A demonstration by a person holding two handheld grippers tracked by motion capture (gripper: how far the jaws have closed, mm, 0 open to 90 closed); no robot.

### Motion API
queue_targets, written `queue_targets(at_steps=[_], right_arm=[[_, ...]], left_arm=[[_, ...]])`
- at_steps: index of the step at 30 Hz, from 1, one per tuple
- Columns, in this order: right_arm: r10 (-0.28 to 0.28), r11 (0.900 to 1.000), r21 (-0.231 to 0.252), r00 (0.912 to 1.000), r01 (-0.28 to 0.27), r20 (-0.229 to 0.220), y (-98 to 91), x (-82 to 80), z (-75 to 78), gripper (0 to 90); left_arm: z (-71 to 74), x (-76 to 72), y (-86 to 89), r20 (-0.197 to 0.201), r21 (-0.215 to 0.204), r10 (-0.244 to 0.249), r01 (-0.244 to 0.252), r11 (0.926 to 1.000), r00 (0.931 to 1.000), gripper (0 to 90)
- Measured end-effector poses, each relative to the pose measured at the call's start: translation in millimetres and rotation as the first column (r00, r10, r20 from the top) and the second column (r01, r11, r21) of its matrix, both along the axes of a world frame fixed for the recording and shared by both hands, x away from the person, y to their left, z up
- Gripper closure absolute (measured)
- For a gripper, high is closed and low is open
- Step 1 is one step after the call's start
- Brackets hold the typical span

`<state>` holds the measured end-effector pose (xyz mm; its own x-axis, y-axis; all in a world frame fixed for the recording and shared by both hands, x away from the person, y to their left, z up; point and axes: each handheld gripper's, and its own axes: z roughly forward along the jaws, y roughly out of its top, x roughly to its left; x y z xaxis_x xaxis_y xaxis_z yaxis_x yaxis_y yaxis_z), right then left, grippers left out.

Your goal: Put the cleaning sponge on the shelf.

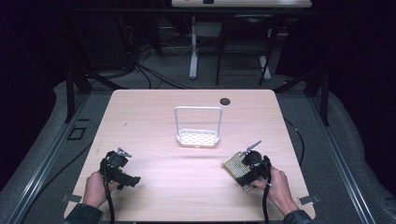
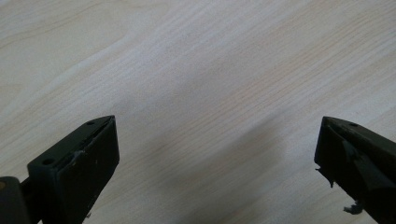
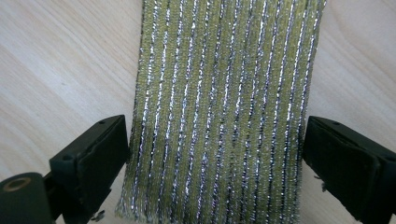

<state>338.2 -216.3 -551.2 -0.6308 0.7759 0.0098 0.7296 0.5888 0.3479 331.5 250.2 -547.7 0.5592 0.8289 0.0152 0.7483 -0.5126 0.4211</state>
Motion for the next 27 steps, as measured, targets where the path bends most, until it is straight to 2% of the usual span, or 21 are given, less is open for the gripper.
queue_targets(at_steps=[3, 7, 19, 22, 27], right_arm=[[0.006, 0.9998, -0.016, 0.9999, -0.006, -0.011, 1.6, -0.1, -3.8, 6.0], [0.014, 0.9992, -0.039, 0.9999, -0.014, -0.003, 3.3, -0.9, -4.4, 7.6], [0.01, 0.999, -0.043, 0.9999, -0.01, -0.002, 3.3, -1.3, -3.7, 14.6], [0.01, 0.9996, -0.025, 0.9999, -0.01, 0.009, 2.9, -2.3, -4.2, 18.2], [0.026, 0.9994, -0.022, 0.9995, -0.026, 0.018, 1.7, -3.5, -1.6, 30.5]], left_arm=[[-0.1, 0.0, -0.4, -0.001, -0.001, -0.002, 0.002, 1.0, 1.0, 0.0], [-0.5, 0.1, -0.5, -0.003, 0.0, -0.002, 0.002, 1.0, 1.0, 0.0], [-1.0, 0.0, -1.3, -0.007, 0.003, -0.003, 0.003, 1.0, 1.0, 0.0], [-1.0, -0.2, -1.5, -0.007, 0.006, -0.002, 0.002, 1.0, 1.0, 0.0], [-1.1, 0.1, -1.4, -0.008, 0.009, -0.002, 0.002, 1.0, 1.0, 0.0]])
